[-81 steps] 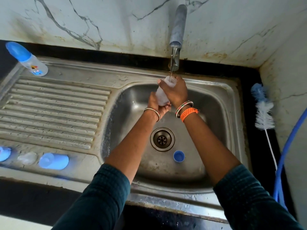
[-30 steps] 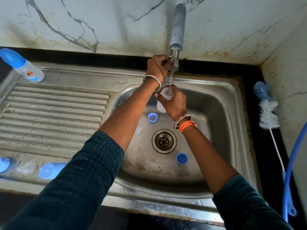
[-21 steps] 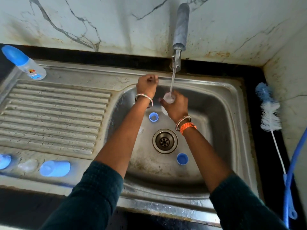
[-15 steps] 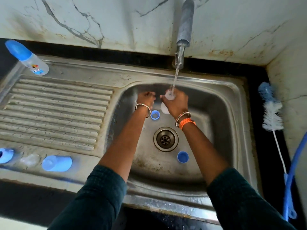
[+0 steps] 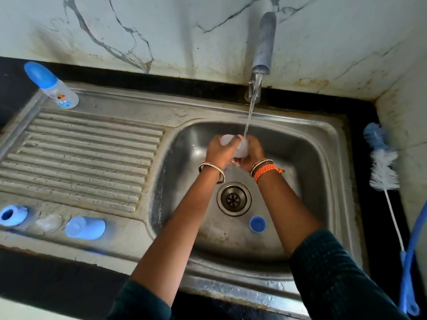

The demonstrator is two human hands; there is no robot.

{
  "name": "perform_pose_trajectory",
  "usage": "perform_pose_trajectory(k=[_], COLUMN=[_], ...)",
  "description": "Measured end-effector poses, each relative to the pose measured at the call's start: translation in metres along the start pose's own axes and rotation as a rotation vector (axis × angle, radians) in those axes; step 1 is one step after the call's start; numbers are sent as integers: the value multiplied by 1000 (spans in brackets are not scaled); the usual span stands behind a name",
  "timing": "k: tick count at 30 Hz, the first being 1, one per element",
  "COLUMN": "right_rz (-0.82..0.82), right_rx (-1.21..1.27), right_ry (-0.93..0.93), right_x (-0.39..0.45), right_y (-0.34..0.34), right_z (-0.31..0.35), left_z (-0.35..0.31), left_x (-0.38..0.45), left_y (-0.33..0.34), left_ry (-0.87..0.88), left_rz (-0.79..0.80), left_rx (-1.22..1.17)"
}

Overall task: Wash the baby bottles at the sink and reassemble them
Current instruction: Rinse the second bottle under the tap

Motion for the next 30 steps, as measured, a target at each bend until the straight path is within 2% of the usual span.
perform_pose_trajectory(k=[4,6,9,11,15,19,21,23,27,30], right_rz=[27,36,40,-7,-98,-171,-63,36,-139,-95], right_rx=[27,-36,-188,-398,-799,-1064,-988,-829,-402,-110], right_ry=[24,17,-13,-88,-245,-538,-564,-534,-496,-266], right_x=[9,12,13,14,11,-3,-15,-28,-30,-16], right_y=[2,3,6,9,10,5,3,1,-9,-1], right_z=[0,2,2,3,3,5,8,17,63,93], left_z=[-1,4,14,23,41,63,71,73,61,55], left_x=[-12,-16,-28,-34,-34,-32,-28,-20,0,10], left_y=[0,-4,-13,-18,-25,-26,-22,-14,4,13], left_ry=[197,236,246,166,-87,-500,-585,-582,-466,-416], left_rz=[-29,-47,-155,-194,-130,17,77,102,118,145], left_rx=[256,273,249,145,-159,-636,-790,-832,-790,-741])
Point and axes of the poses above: each hand's wrist, its own x-axis towards the middle knuckle, its own y-axis out of the palm, z = x × y, the point moved 2 cm from there along x, towards the middle knuckle, and after that the axes turned 5 degrees about y, right-handed, at the moved point
